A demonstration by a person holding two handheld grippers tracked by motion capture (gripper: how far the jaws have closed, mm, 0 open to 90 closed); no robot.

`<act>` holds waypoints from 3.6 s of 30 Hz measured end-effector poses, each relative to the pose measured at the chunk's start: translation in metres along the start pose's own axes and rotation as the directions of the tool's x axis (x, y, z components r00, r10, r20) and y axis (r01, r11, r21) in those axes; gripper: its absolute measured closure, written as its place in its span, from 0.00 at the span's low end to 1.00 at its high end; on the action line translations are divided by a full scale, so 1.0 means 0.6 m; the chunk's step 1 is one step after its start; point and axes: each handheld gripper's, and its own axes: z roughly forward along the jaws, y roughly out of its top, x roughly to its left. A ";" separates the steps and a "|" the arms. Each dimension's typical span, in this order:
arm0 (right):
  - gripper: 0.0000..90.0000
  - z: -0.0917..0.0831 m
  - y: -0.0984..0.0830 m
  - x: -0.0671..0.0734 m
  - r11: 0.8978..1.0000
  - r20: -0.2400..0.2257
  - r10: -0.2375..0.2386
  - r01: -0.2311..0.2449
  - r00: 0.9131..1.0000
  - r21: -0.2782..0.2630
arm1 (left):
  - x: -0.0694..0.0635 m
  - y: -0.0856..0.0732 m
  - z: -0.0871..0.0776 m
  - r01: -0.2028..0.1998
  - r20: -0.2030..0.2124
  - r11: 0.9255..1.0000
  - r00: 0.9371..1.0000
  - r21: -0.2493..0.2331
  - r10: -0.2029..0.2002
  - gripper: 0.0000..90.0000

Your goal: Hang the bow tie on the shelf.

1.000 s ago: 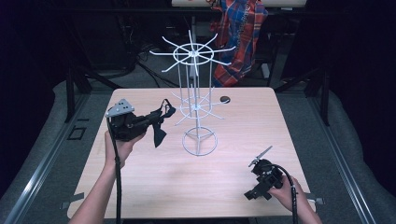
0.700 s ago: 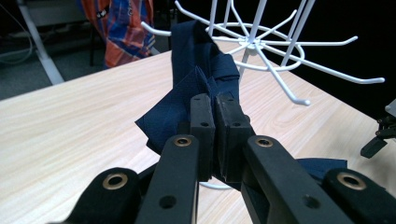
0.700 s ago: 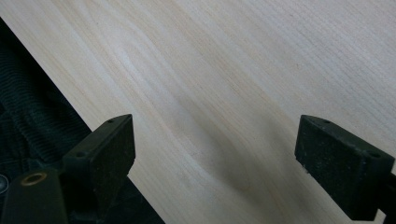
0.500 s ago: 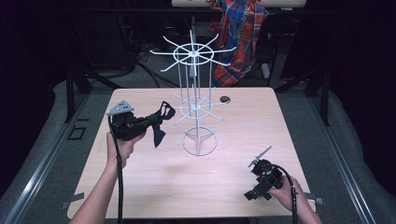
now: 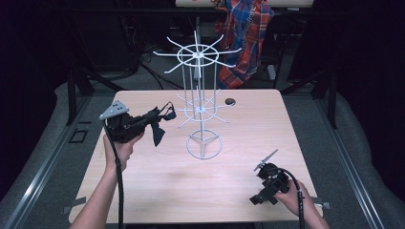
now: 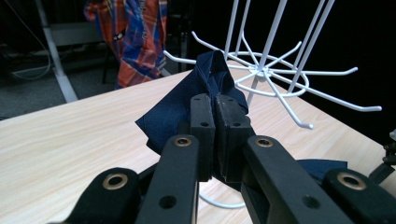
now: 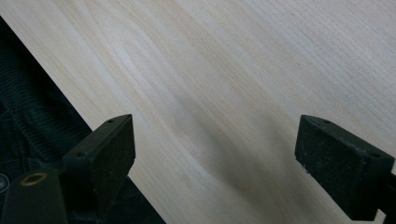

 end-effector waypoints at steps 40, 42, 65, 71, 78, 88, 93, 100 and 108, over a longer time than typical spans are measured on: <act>0.13 0.001 0.000 -0.002 1.000 -0.005 -0.005 0.005 1.000 0.008 | 0.032 -0.006 0.036 0.055 -0.007 0.996 0.998 0.071 -0.055 0.96; 0.13 0.002 -0.001 -0.001 1.000 -0.003 0.001 -0.001 1.000 0.001 | 0.030 -0.008 0.042 0.053 -0.004 0.995 0.999 0.083 -0.053 0.96; 0.13 0.001 0.000 0.000 1.000 0.002 -0.008 0.008 1.000 0.013 | 0.009 -0.024 0.076 0.010 0.033 0.988 0.999 0.153 -0.015 0.96; 0.13 0.001 0.000 0.000 1.000 0.003 -0.008 0.008 1.000 0.012 | 0.001 -0.026 0.084 -0.005 0.046 0.986 0.999 0.166 -0.002 0.96; 0.13 0.001 0.000 0.000 1.000 0.001 -0.007 0.007 1.000 0.013 | -0.007 -0.030 0.094 -0.018 0.058 0.983 0.998 0.185 0.007 0.96; 0.13 0.001 0.000 0.000 1.000 0.001 -0.007 0.007 1.000 0.014 | -0.019 -0.032 0.105 -0.034 0.070 0.980 0.997 0.197 0.020 0.96; 0.13 0.001 0.000 0.000 1.000 0.003 -0.007 0.007 1.000 0.016 | -0.027 -0.034 0.114 -0.047 0.079 0.976 0.996 0.213 0.031 0.96; 0.13 0.001 0.000 -0.001 1.000 0.002 -0.008 0.008 1.000 0.015 | -0.028 -0.039 0.120 -0.053 0.076 0.972 0.996 0.230 0.037 0.96; 0.13 0.001 0.000 0.000 1.000 0.002 -0.008 0.008 1.000 0.017 | -0.030 -0.043 0.125 -0.063 0.072 0.967 0.996 0.249 0.046 0.96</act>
